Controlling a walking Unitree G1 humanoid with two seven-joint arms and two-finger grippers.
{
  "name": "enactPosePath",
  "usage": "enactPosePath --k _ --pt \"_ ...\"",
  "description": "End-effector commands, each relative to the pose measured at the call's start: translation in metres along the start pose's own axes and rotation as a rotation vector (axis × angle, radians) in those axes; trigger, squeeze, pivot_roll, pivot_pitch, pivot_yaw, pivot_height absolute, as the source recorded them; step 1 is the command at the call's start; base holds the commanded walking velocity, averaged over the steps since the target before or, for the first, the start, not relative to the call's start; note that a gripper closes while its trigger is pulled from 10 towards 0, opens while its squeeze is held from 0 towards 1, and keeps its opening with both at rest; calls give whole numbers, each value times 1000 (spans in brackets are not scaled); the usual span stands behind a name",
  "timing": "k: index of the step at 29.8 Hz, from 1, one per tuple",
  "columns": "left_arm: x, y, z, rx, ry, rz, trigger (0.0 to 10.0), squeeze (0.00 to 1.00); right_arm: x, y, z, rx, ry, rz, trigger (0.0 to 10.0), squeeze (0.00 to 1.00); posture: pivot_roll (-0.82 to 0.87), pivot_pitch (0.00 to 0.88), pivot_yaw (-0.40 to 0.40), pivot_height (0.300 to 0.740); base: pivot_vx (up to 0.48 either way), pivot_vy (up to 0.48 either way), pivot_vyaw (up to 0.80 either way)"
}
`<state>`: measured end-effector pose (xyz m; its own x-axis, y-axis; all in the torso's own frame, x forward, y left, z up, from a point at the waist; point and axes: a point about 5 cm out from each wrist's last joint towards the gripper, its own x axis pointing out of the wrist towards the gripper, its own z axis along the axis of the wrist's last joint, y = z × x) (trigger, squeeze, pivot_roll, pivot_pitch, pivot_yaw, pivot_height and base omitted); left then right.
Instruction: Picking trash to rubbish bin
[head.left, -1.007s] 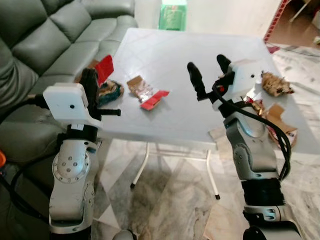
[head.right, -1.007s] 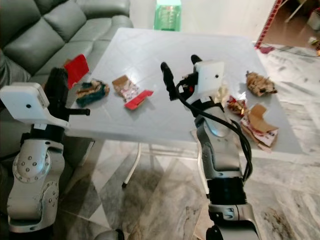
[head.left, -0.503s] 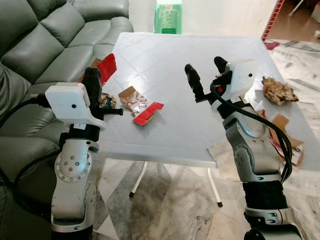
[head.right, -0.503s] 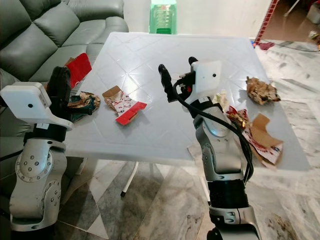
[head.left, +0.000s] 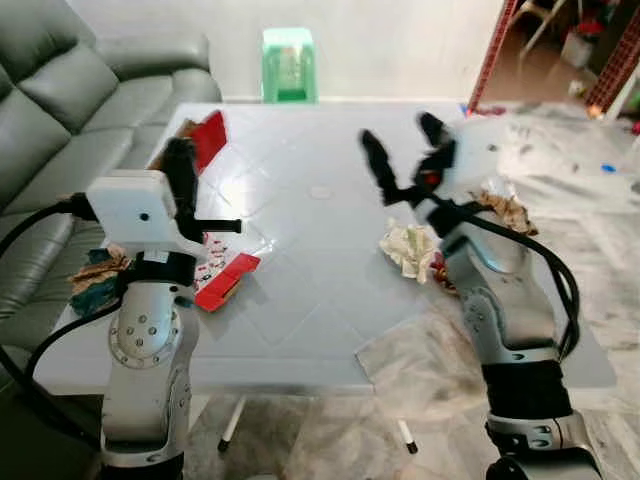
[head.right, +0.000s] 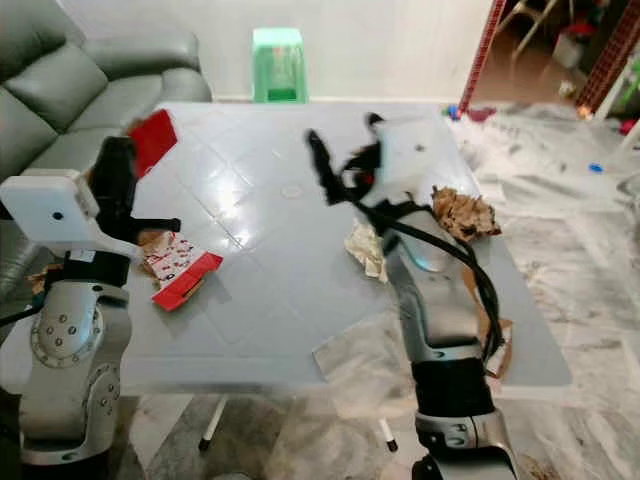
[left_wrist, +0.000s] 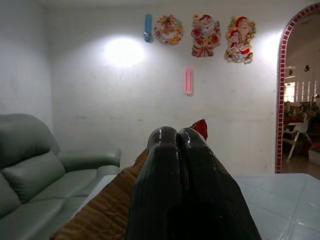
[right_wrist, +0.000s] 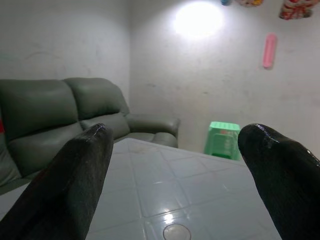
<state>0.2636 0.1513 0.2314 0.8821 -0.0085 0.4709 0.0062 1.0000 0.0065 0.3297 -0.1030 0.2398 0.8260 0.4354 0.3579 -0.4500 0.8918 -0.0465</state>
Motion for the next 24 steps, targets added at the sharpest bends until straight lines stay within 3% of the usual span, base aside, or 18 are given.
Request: enactPosePath --k 1,22,24 --pt "-1 -1 1 6 -5 2 0 0 0 -3 4 -20 -13 1 10000 0 40 47 -32 740 0 0 794" --pt "-1 -2 -2 17 19 19 0 0 9 -5 5 -39 3 61 10000 0 44 53 -36 740 0 0 793" --pt "-2 -2 -3 13 27 18 0 0 12 -6 3 -32 20 64 10000 0 44 59 -34 740 0 0 0"
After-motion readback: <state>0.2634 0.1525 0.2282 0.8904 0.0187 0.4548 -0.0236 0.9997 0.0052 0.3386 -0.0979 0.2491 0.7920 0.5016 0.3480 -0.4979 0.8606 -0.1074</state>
